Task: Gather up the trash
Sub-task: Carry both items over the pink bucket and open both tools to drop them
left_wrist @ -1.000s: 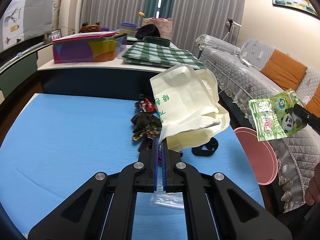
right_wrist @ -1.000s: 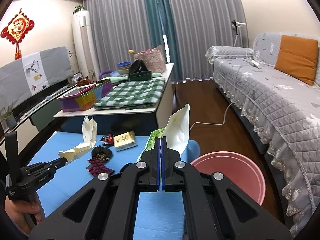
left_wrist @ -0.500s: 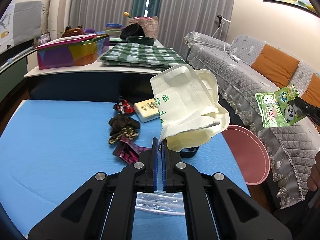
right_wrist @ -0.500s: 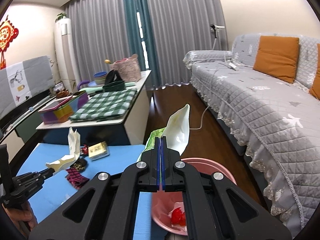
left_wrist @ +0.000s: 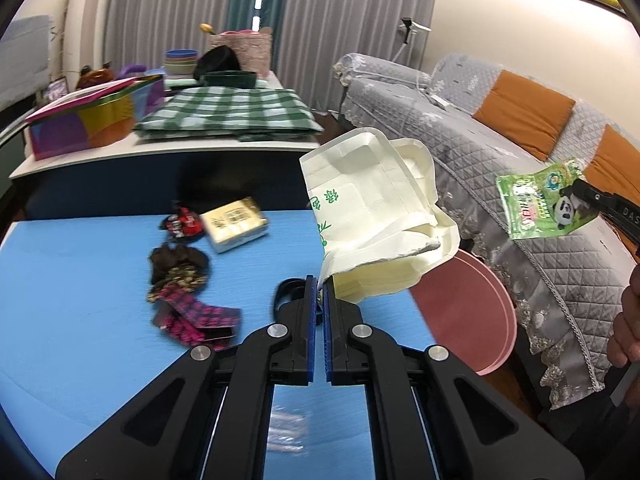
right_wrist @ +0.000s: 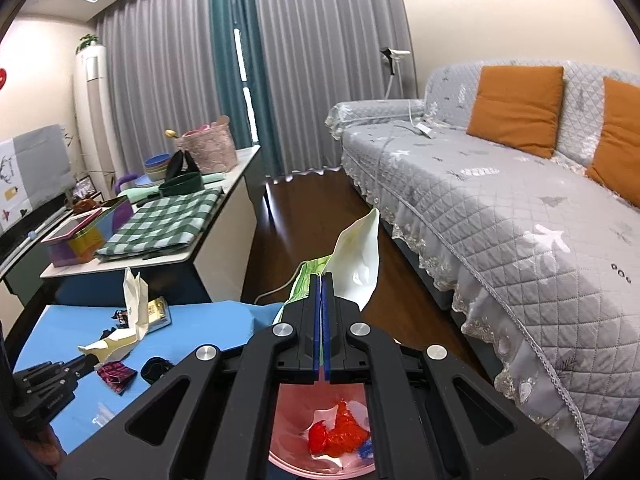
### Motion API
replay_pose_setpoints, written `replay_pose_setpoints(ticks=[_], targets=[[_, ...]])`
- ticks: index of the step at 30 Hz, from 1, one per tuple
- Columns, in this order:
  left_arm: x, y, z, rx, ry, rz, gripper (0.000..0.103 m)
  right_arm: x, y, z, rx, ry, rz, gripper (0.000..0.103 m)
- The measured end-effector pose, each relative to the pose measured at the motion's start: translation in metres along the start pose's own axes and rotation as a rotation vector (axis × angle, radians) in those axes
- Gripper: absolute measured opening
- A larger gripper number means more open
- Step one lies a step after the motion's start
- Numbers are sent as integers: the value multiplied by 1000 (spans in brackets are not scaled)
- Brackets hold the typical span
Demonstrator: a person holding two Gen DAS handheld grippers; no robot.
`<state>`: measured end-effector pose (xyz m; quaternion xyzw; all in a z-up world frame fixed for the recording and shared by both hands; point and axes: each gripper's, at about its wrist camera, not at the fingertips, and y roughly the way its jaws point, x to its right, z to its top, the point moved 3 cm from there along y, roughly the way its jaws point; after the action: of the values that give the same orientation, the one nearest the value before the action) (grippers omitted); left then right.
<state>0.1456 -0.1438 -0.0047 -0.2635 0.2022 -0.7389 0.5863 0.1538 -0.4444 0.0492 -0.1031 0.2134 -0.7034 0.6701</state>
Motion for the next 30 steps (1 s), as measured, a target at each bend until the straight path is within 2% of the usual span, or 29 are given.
replay_pose_setpoints(ticks=[14, 20, 30], targets=[[65, 52, 8, -57, 50, -95, 3, 26, 17, -1, -35, 23, -89, 1], [82, 76, 5, -101, 55, -104, 3, 40, 24, -2, -52, 45, -119, 1], [103, 94, 8, -117, 82, -114, 3, 46, 32, -6, -72, 50, -128, 1]])
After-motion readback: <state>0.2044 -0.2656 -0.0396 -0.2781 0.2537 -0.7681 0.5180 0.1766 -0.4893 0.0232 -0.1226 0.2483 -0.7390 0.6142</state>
